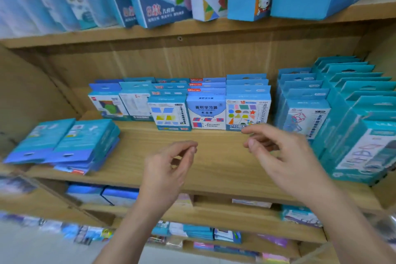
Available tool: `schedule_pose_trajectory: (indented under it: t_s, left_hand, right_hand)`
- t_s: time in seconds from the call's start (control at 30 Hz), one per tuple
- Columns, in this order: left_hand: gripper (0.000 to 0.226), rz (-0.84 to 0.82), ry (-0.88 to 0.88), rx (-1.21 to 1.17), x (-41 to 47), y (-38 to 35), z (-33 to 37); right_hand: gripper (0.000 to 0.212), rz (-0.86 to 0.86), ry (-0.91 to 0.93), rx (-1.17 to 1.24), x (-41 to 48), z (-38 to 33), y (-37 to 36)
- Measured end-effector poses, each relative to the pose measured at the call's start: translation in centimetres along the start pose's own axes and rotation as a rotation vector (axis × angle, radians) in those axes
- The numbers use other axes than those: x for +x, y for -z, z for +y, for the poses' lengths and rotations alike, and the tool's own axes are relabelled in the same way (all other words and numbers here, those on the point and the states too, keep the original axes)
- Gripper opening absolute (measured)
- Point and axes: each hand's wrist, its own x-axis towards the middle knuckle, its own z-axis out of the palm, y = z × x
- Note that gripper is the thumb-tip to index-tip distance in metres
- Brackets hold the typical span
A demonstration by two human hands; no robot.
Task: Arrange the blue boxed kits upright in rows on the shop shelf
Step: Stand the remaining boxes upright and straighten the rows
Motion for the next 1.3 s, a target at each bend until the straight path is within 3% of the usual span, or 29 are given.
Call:
schedule_pose_trajectory:
  t_s: [0.17, 0.37, 0.5, 0.67, 0.87, 0.97, 1.1, 1.23, 1.3]
  left_hand:
    - [0.029, 0.075, 0.019, 0.082, -0.5, 7.3, -4.5]
    - [0.025, 0.138, 0.100, 0.149, -0.7, 15.7, -10.9]
    - [0.031, 0.098, 0.070, 0.326, -1.0, 20.5, -15.9]
    - [0.046, -0.025, 0.029, 0.615, -0.2, 23.8, -21.3]
    - [0.036, -0.072, -0.151, 0.762, 2.1, 25.0, -23.4]
    - [0.035, -0.008, -0.223, 0.734, 2.6, 25.2, -23.2]
    - [0.027, 0.150, -0.225, 0.503, 4.9, 25.9, -21.0]
    - [0.006, 0.324, 0.009, 0.126, 7.2, 25.8, -17.6]
    - [0.014, 0.294, 0.161, -0.155, 7.7, 25.9, -16.6]
  right_hand:
    - [0.023, -0.097, -0.034, 0.113, 1.9, -3.3, -7.4]
    - [0.027, -0.159, -0.108, 0.275, 4.1, -6.6, -17.2]
    - [0.030, -0.199, -0.191, 0.391, 4.6, -8.1, -23.8]
    - [0.045, -0.286, -0.046, 0.136, 5.0, -9.2, -29.6]
    - [0.067, -0.457, 0.143, -0.238, 7.2, -9.2, -33.2]
    - [0.069, -0.410, 0.180, -0.237, 8.5, -9.1, -33.9]
    - [0.051, -0.263, 0.229, -0.140, 10.6, -10.1, -33.7]
    - [0.039, -0.227, 0.115, 0.127, 12.1, -11.5, -32.0]
    - [0.027, -0.202, 0.036, 0.331, 12.6, -11.9, -31.3]
